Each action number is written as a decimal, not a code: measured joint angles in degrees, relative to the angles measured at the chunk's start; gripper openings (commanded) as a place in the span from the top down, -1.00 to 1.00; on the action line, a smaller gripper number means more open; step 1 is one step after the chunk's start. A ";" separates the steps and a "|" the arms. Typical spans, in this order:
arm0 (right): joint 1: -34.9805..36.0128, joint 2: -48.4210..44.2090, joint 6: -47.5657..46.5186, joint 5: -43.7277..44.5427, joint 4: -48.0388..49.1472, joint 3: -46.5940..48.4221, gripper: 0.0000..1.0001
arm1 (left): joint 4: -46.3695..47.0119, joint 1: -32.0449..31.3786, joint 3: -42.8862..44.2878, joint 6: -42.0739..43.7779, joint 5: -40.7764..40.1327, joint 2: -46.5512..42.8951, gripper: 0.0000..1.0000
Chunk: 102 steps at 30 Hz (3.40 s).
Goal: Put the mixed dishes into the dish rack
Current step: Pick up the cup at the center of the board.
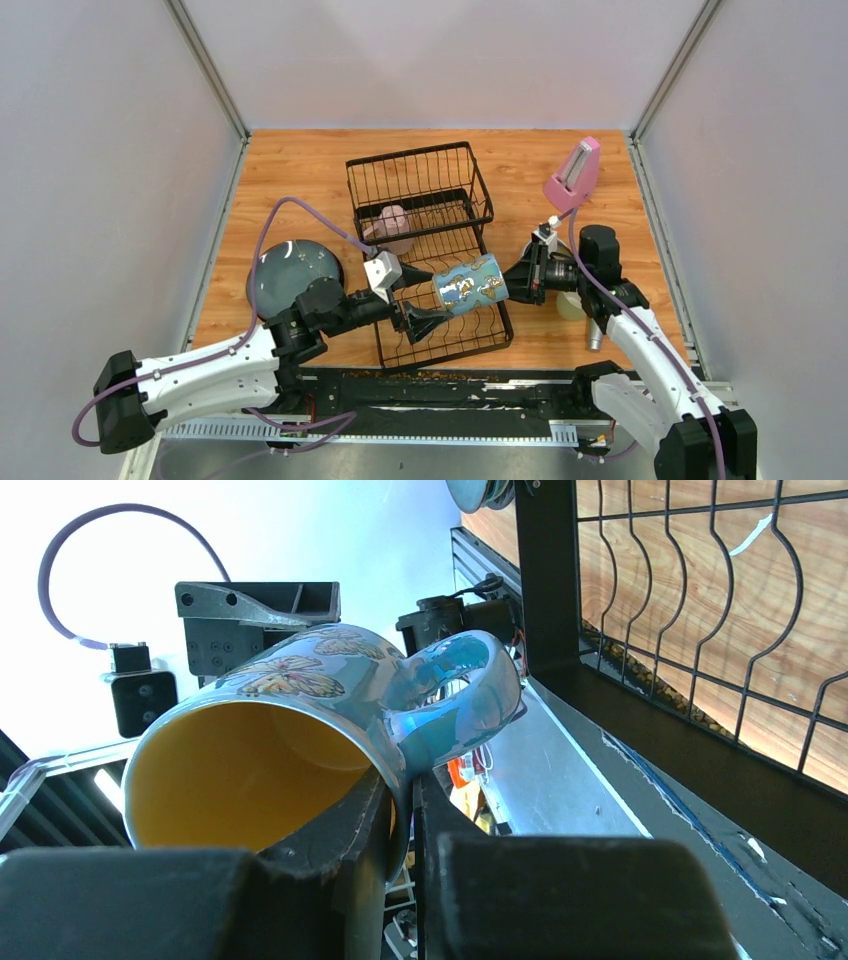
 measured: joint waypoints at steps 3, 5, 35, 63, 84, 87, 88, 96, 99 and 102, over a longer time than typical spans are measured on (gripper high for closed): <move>0.31 0.00 1.53 -0.13 2.10 -0.61 1.00 | 1.11 -0.20 -0.26 0.98 -0.31 0.13 -1.00; 0.63 0.13 2.78 -0.13 4.00 -0.96 1.00 | 1.75 -0.20 -0.37 1.49 -0.61 0.13 -1.00; 5.62 3.32 9.68 -5.09 20.94 -3.91 1.00 | 8.37 -1.44 -6.54 8.02 -0.37 -5.75 -1.00; 8.74 6.60 14.53 -3.39 27.12 -5.77 1.00 | 8.90 -1.55 -4.61 2.97 -0.61 0.07 -0.07; 10.03 8.90 14.32 0.02 27.41 -8.98 0.07 | -3.17 -1.77 -4.61 -3.15 -3.96 -0.66 1.00; 10.03 8.90 12.98 0.92 25.40 -8.98 0.03 | -6.36 -1.77 -4.37 -4.26 -5.22 -0.66 1.00; 10.03 8.96 12.57 1.09 24.76 -8.98 0.01 | -7.52 -1.77 -4.22 -4.57 -5.77 -0.66 1.00; 9.97 10.08 8.94 5.35 19.15 -8.50 -0.05 | -20.61 -1.81 0.52 -8.07 -8.61 0.76 1.00; 9.92 10.05 6.47 7.80 15.10 -7.10 -0.06 | -25.57 -1.86 3.89 -9.77 -9.33 3.15 1.00; 9.92 9.88 3.19 10.99 9.75 -4.87 -0.07 | -30.62 -1.86 7.87 -11.67 -9.92 6.32 1.00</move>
